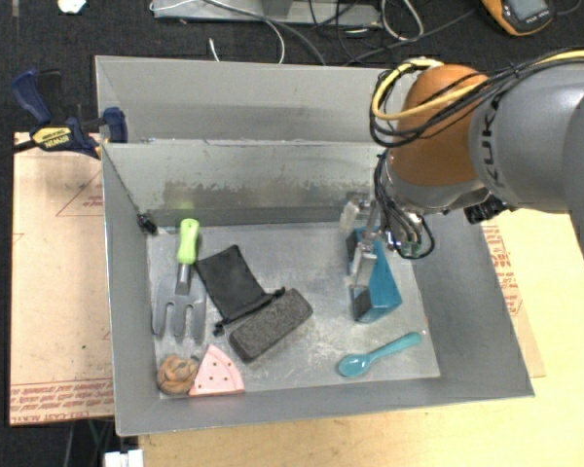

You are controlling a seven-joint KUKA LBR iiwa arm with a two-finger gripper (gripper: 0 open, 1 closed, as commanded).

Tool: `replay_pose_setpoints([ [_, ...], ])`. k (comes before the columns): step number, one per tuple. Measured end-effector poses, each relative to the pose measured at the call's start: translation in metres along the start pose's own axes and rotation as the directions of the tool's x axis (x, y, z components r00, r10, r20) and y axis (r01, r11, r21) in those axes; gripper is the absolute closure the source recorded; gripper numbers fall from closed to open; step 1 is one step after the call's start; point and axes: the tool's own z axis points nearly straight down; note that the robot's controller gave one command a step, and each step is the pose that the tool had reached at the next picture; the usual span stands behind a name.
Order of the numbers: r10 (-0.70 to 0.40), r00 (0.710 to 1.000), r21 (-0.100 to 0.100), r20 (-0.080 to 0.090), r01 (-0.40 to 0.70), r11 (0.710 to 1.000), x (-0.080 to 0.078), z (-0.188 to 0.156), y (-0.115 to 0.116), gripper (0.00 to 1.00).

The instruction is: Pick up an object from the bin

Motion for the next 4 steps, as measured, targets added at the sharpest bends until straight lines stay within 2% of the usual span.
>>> replay_pose_setpoints([
  [1, -0.083, 0.997, -0.002, 0.001, 0.083, 0.997, 0.005, 0.001, 0.030, 0.00],
  [2, -0.136, 0.991, -0.003, 0.002, 0.136, 0.991, 0.006, 0.020, 0.075, 0.00],
  [3, -0.143, 0.990, -0.001, 0.004, 0.143, 0.990, 0.000, 0.006, 0.076, 0.00],
  [4, -0.152, 0.988, -0.003, 0.005, 0.152, 0.988, -0.002, 0.024, 0.115, 0.00],
])
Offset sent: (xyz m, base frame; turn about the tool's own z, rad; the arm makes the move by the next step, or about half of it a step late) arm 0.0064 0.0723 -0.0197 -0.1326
